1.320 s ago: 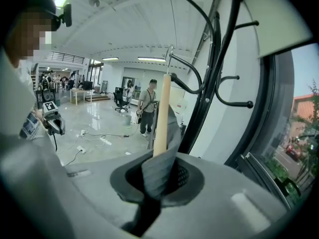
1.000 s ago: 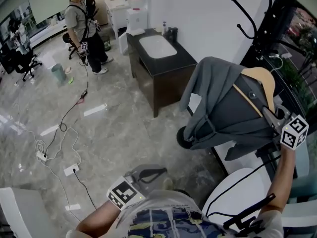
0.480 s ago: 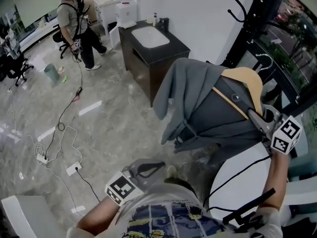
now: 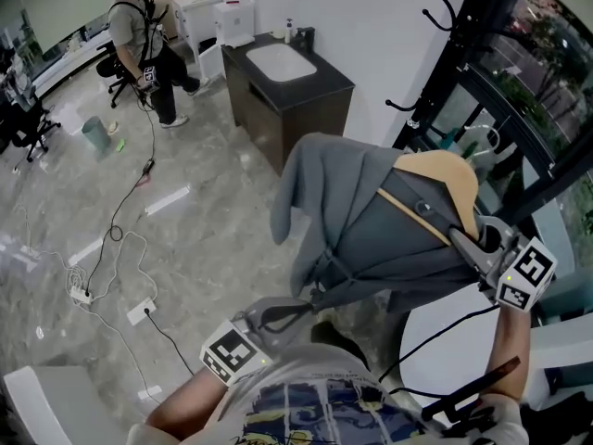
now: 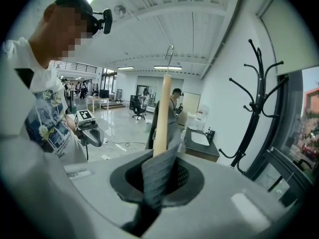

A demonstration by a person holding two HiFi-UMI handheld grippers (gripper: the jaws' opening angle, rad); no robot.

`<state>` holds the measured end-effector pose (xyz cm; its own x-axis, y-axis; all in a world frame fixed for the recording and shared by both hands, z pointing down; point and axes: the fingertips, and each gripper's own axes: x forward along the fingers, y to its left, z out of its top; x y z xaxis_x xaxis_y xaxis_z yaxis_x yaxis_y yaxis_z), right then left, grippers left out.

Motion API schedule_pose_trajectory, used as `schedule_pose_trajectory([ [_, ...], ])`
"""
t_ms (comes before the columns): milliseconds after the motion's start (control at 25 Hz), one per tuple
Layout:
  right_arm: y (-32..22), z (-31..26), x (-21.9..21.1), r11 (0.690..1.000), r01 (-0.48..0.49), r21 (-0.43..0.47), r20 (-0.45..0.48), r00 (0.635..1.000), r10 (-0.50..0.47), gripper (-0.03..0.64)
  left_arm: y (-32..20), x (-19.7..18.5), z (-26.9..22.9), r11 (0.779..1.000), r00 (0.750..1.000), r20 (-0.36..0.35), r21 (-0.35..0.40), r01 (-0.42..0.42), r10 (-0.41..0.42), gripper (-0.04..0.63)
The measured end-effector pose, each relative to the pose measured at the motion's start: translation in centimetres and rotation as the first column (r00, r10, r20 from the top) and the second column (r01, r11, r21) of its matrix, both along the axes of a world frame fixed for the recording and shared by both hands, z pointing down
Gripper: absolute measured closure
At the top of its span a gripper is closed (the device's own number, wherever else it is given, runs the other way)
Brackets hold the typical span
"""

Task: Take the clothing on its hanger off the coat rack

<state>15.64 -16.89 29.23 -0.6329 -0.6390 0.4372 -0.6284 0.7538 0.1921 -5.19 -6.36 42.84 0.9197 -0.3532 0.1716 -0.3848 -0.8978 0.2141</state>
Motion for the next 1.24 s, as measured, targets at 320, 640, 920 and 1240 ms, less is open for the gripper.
schedule_pose_trajectory([
  [320,4.7,0.6,-2.6,1.0,0.03,0.0,-0.003,1.0,-0.03,0.597,2.4,-0.8,0.0,0.999,1.0,-0.003,0.031,-0.008,0.008,0.592],
  [640,7.2,1.8,-5.0,0.999,0.03,0.012,-0.015,0.999,-0.03,0.597,3.8,-2.5,0.4,0.999,1.0,-0.011,0.033,-0.027,0.028,0.592],
  [920,8.3,1.1,-5.5,0.999,0.035,0.028,-0.029,0.999,-0.034,0.597,4.0,-2.8,-0.8,0.999,1.0,-0.016,0.047,-0.016,0.017,0.592],
  [1240,9.0,1.2,-5.6,0.999,0.039,0.02,-0.047,0.998,-0.038,0.597,4.3,-2.4,-0.7,0.999,1.0,-0.009,0.044,-0.025,0.026,0.592],
])
